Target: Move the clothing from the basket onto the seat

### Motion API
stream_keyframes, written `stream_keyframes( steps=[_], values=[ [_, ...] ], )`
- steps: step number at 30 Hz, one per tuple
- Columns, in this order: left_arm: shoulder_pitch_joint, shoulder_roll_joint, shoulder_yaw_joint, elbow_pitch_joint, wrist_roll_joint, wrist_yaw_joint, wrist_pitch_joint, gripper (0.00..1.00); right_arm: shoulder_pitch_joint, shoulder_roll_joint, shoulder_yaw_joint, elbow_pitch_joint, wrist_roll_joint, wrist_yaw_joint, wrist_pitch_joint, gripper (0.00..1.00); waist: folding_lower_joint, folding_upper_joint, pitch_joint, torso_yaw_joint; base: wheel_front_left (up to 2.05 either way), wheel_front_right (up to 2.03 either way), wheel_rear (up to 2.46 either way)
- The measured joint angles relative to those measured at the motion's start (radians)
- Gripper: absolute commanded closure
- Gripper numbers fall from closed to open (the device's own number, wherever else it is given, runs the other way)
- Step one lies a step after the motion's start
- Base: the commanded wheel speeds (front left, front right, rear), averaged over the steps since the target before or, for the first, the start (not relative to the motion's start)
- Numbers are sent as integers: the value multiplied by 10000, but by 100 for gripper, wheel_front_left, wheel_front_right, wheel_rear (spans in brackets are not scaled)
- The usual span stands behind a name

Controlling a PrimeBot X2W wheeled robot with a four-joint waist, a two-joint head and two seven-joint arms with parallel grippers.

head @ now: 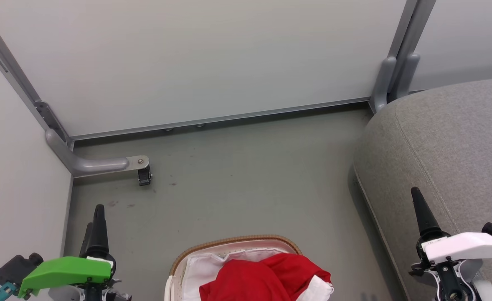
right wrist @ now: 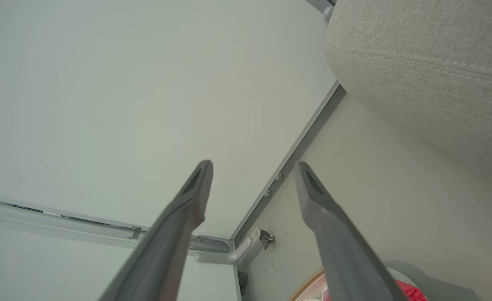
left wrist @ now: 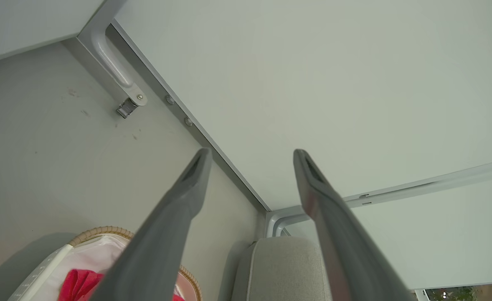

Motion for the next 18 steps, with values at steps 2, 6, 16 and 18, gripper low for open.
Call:
stream_keyframes(
  steps=[2,6,16,18],
  values=[
    [0,0,-71,-17,454,2,-88,0,0,-33,79,2,-408,0,-84,0,0,0,8,-4,0,0,0],
    [0,6,-226,-4,1262,50,-247,0,-8,-132,232,13,-1139,0,-228,0,0,0,21,-10,0,0,0],
    [0,232,-811,199,3124,405,-604,0,-65,-268,568,17,-3053,0,-606,0,0,0,25,-25,0,0,0],
    [0,278,-926,211,3413,474,-658,0,-65,-286,614,17,-3392,0,-652,0,0,0,26,-24,0,0,0]
  ],
)
